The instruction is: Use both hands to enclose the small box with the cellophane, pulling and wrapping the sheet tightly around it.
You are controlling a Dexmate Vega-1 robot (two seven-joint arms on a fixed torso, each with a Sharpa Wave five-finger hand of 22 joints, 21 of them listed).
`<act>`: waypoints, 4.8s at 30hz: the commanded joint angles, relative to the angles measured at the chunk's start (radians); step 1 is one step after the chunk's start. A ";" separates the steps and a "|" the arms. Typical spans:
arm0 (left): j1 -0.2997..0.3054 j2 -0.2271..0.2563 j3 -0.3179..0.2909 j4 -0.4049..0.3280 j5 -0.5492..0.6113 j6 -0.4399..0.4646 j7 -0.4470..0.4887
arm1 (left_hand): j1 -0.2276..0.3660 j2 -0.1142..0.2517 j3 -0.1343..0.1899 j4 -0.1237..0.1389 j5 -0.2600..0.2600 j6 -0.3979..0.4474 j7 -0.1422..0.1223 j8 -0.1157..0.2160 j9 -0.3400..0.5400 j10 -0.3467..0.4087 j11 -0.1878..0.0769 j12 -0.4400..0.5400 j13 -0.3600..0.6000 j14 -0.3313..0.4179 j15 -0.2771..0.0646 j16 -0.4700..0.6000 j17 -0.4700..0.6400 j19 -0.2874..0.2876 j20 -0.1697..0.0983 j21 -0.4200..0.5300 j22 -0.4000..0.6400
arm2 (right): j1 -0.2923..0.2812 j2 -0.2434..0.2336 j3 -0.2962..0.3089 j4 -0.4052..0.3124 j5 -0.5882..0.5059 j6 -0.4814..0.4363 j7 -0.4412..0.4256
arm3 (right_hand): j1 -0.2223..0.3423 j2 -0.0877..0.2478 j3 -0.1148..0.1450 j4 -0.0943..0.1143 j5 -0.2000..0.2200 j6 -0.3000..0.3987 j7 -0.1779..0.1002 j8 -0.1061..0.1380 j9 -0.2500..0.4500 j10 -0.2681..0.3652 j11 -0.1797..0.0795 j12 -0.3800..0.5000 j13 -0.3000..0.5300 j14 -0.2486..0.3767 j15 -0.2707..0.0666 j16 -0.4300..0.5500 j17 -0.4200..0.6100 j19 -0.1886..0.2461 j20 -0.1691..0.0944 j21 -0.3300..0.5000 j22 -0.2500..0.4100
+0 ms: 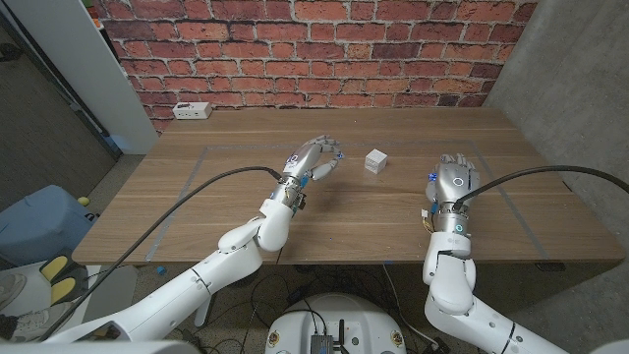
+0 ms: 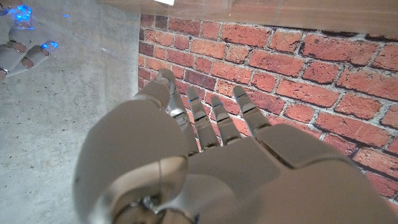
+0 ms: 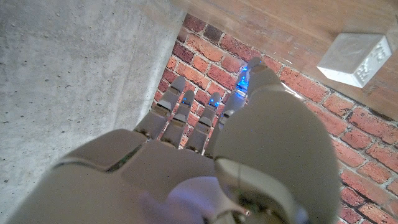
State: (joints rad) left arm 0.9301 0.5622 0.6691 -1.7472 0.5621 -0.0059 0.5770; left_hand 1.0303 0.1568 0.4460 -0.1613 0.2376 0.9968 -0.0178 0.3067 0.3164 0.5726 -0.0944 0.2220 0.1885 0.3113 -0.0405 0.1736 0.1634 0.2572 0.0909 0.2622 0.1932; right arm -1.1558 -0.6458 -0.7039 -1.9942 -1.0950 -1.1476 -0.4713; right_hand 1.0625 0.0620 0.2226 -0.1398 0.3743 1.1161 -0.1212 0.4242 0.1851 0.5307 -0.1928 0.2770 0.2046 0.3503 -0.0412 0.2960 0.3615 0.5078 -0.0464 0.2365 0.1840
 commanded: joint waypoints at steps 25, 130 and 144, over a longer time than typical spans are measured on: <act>-0.189 -0.067 0.049 0.142 0.077 0.142 0.068 | -0.004 -0.002 -0.004 -0.004 -0.002 0.125 0.100 -0.022 0.112 0.002 -0.010 -0.006 0.004 0.003 -0.064 0.001 -0.001 0.001 -0.002 -0.001 0.002 | 0.287 -0.003 -0.017 0.254 0.189 0.257 -0.132 | 0.010 0.004 0.006 0.001 -0.006 0.029 0.014 -0.009 0.006 0.018 0.004 -0.014 0.003 0.020 -0.174 -0.010 -0.009 0.017 0.001 0.005 0.001; -0.869 -0.633 0.692 1.380 -0.223 0.412 0.255 | -0.149 -0.063 -0.137 0.034 -0.059 -0.540 -0.103 -0.142 -0.042 -0.262 -0.004 -0.027 0.011 -0.105 -0.015 0.009 0.007 -0.061 0.029 -0.034 0.002 | 0.491 -0.151 -0.093 0.192 0.485 0.489 0.452 | -0.263 -0.064 -0.016 0.036 -0.108 -0.416 -0.047 -0.225 0.003 -0.016 0.107 -0.051 0.016 0.123 -0.133 -0.040 -0.016 0.038 0.097 -0.009 0.007; -0.654 -0.234 0.497 0.641 -0.139 0.327 0.360 | -0.246 0.019 -0.080 0.092 -0.056 -0.285 -0.100 -0.050 -0.088 -0.039 0.001 0.053 0.018 0.118 -0.077 0.038 0.011 0.022 0.024 0.002 0.010 | 0.489 -0.072 -0.085 0.262 0.455 0.449 0.321 | -0.286 0.016 0.005 0.064 -0.094 -0.415 -0.028 -0.226 0.004 -0.006 0.118 -0.052 0.017 0.120 -0.124 -0.032 0.002 0.044 0.094 -0.007 0.007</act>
State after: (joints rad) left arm 0.1337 0.0233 1.2803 -0.4479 0.3624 0.3805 0.9046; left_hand 0.8028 0.1775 0.3441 -0.0714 0.1845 0.6331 -0.1248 0.2357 0.2305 0.4626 -0.0856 0.2519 0.1996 0.3725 -0.0420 0.2005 0.1702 0.2643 0.1159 0.2556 0.1980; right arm -0.6652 -0.7725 -0.7938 -1.7784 -0.6171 -0.6713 -0.0579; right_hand 0.7753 0.0572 0.2163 -0.0774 0.2740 0.7006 -0.1584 0.1968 0.1861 0.5165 -0.0821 0.2237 0.2162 0.4747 -0.0449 0.2584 0.3591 0.5430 0.0467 0.2322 0.1885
